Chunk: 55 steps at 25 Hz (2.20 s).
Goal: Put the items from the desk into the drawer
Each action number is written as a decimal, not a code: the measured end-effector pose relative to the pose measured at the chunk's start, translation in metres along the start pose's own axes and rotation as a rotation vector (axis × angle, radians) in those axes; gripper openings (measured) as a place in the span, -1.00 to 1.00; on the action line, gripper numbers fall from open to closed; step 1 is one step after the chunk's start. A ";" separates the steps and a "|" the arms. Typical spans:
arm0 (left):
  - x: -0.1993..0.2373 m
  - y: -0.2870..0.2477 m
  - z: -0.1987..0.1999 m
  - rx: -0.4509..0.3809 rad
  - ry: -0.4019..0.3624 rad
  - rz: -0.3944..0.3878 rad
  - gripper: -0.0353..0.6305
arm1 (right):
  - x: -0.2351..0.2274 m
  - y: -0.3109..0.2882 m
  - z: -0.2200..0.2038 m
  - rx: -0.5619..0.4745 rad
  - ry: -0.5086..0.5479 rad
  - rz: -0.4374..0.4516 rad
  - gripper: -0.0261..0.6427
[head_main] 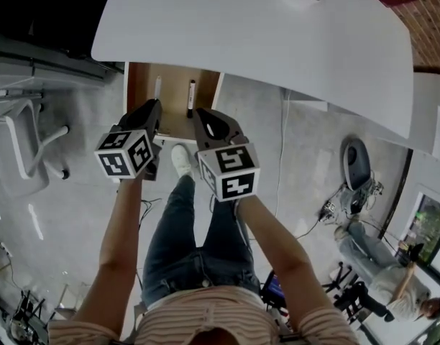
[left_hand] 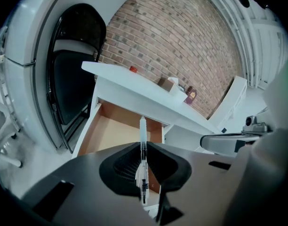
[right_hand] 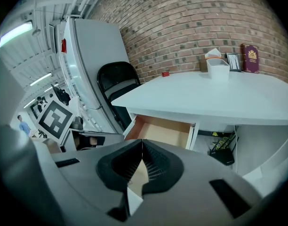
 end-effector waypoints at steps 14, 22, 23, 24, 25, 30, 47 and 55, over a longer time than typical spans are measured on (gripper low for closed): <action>0.026 -0.061 -0.034 0.123 0.045 0.019 -0.75 | -0.019 -0.022 -0.047 0.083 -0.074 -0.019 -0.87; 0.029 -0.088 -0.048 0.161 0.053 0.033 -0.75 | -0.030 -0.041 -0.070 0.131 -0.087 -0.004 -0.87; 0.030 -0.090 -0.049 0.167 0.055 0.035 -0.75 | -0.031 -0.045 -0.072 0.137 -0.084 -0.004 -0.87; 0.032 -0.091 -0.050 0.173 0.053 0.037 -0.75 | -0.032 -0.048 -0.073 0.143 -0.081 -0.005 -0.87; 0.034 -0.092 -0.050 0.178 0.051 0.040 -0.75 | -0.032 -0.051 -0.074 0.149 -0.079 -0.007 -0.87; 0.039 -0.103 -0.055 0.199 0.063 0.051 -0.75 | -0.038 -0.062 -0.080 0.174 -0.067 -0.009 -0.87; 0.050 -0.145 -0.070 0.301 0.103 0.062 -0.75 | -0.043 -0.077 -0.081 0.195 -0.107 0.001 -0.87; 0.051 -0.157 -0.079 0.374 0.115 0.060 -0.75 | -0.047 -0.078 -0.082 0.201 -0.113 -0.006 -0.87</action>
Point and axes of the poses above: the fingertips, and each gripper's own axes: y backward along the fingers, x to its left, z out of its top, the point moved 7 cm from there along y, backward along the fingers, and after that the axes turned 4 degrees about y, right-handed, at the moved point
